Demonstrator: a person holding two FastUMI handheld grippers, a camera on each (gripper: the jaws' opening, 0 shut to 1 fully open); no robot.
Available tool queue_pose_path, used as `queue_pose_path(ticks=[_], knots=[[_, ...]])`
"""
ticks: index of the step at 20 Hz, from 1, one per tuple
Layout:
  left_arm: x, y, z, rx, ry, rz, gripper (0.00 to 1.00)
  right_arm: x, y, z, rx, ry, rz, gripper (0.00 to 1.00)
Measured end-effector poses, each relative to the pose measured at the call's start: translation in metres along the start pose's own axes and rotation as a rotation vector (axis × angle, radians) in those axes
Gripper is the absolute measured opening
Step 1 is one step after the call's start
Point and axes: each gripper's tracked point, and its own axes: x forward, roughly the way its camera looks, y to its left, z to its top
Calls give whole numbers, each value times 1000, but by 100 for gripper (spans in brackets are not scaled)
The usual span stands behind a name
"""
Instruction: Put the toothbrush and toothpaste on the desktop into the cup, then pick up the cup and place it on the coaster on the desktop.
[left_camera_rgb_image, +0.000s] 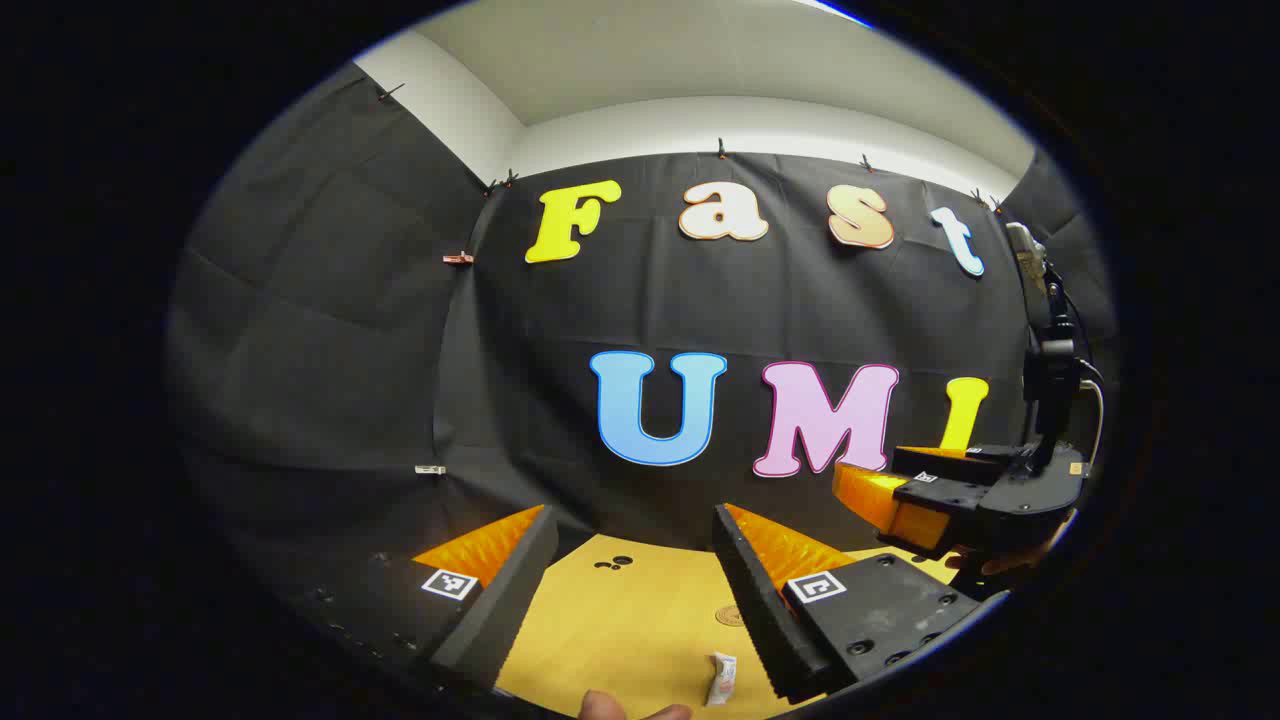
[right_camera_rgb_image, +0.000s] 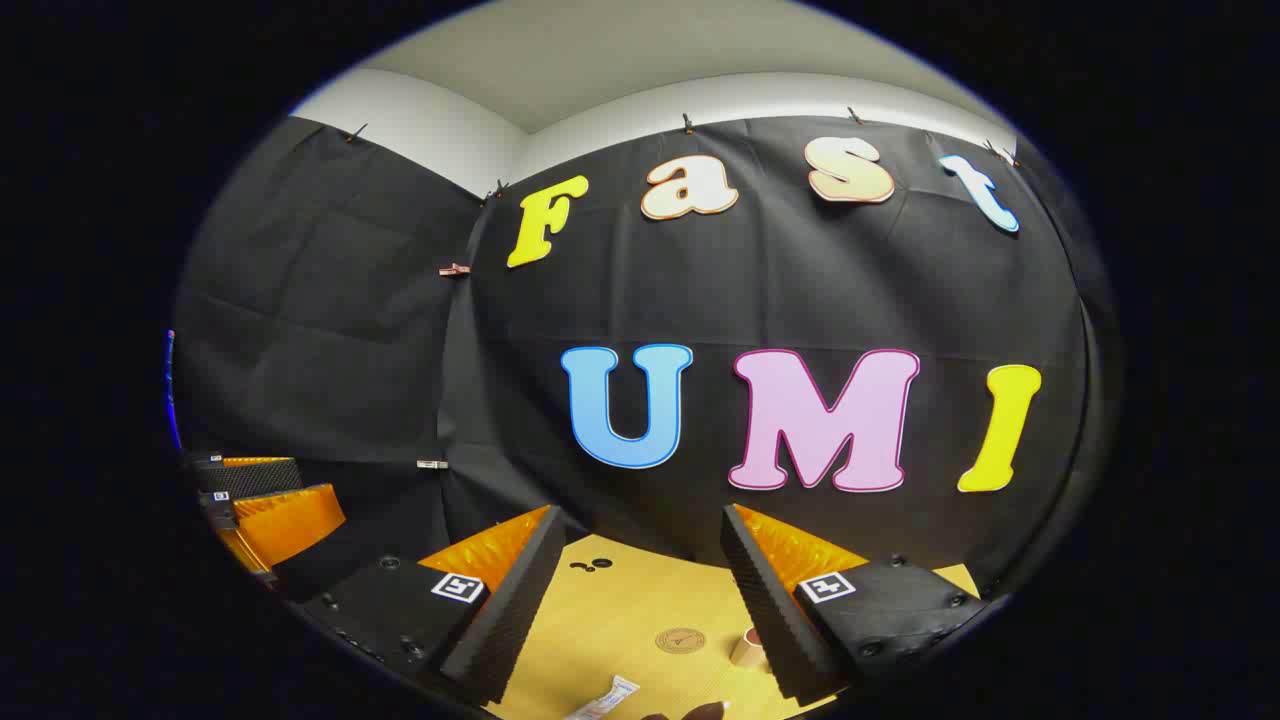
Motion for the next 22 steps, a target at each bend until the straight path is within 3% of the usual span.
queue_pose_path(ticks=[1,6,7,8,22], knots=[[-1,-3,-3,1,3,-1,96,-1,-1,-1,0,2,0,97],[-1,-9,-4,-16,4,-4,96,-8,-14,1,-20,12,-15,97],[-3,-12,-8,-28,10,-7,92,-11,-17,0,-21,15,-21,97],[-4,-14,-10,-38,14,-9,96,-14,-21,-2,-27,18,-28,97],[11,-34,-13,-33,19,-73,97,-30,-53,-4,-47,11,-118,97]])
